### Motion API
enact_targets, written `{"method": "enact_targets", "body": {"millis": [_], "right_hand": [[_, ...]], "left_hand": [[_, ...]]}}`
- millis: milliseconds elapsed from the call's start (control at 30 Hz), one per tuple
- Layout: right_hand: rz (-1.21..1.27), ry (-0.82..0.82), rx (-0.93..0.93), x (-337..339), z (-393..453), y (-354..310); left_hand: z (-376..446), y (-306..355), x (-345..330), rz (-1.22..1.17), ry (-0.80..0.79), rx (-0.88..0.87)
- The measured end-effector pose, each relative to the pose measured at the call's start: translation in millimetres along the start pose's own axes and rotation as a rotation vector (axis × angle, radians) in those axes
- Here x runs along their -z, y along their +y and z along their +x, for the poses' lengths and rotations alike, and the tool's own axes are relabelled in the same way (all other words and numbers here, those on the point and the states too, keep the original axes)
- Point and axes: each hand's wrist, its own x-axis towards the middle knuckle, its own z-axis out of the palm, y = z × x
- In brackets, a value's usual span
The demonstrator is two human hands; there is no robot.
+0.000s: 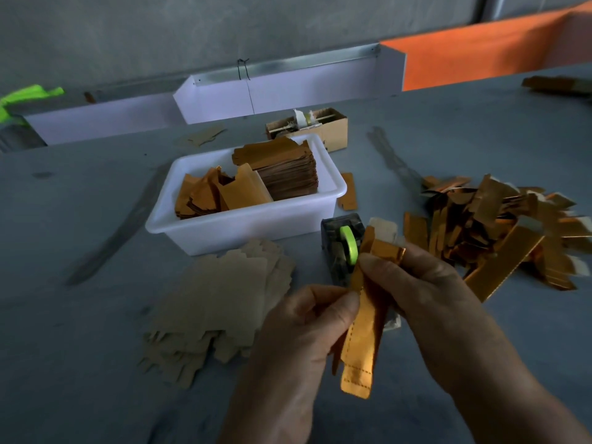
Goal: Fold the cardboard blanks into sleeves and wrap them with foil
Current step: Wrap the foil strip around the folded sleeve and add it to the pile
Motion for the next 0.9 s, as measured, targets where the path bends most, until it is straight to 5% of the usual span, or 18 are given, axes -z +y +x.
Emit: {"method": "enact_targets", "body": {"millis": [233, 367, 900], "right_hand": [[-0.108, -0.036, 0.016, 2.9, -1.1, -2.0], [-0.349, 0.175, 0.124, 27.0, 4.6, -1.4], [-0.579, 0.087, 0.003, 12.8, 15.5, 25.3]], "left_hand": [[1.2, -3.3, 0.6, -0.037, 0.132, -0.111], [8.3, -6.9, 12.3, -0.233, 0.259, -0.026], [11.2, -22.3, -12.6, -0.256, 0.223, 0.057]]}}
